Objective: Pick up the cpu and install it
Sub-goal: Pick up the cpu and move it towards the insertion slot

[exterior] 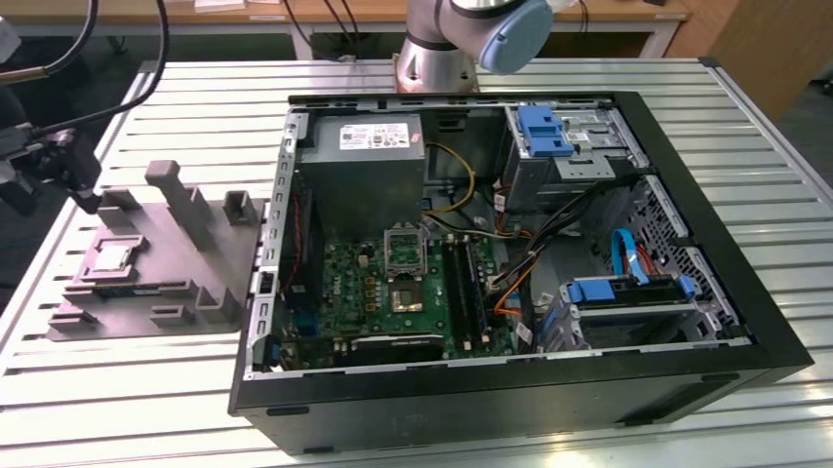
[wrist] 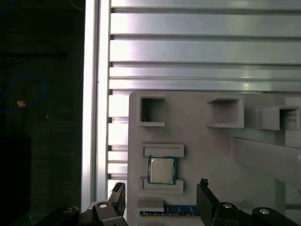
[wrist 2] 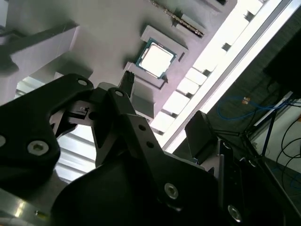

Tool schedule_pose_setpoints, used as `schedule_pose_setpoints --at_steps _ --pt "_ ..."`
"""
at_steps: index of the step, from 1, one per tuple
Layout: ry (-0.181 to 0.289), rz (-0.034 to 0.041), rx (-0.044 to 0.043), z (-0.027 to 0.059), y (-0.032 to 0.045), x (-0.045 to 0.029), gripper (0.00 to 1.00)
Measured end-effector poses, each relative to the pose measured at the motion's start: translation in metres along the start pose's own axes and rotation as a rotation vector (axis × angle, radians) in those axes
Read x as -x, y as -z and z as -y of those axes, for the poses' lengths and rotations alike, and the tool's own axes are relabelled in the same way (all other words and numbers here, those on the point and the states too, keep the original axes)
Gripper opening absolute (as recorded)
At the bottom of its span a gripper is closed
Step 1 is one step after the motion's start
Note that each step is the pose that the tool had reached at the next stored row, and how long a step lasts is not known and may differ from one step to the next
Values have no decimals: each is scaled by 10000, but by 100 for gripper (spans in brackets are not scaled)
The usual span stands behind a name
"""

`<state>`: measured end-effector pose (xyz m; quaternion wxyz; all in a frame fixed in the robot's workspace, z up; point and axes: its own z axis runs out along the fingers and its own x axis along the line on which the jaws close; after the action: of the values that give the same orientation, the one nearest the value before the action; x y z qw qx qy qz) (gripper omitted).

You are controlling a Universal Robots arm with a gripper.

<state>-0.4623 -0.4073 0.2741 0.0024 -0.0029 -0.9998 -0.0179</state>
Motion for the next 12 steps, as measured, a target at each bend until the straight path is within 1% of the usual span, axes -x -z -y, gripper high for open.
schedule_pose_setpoints --at_steps 5,9,10,11,12 --pt "-51 1 1 15 -84 76 71" --pt "-178 11 2 15 -115 99 71" --pt "-178 11 -3 15 -116 99 69" --pt "-177 12 -15 15 -118 100 63" --pt "-176 30 -34 16 -123 100 63"
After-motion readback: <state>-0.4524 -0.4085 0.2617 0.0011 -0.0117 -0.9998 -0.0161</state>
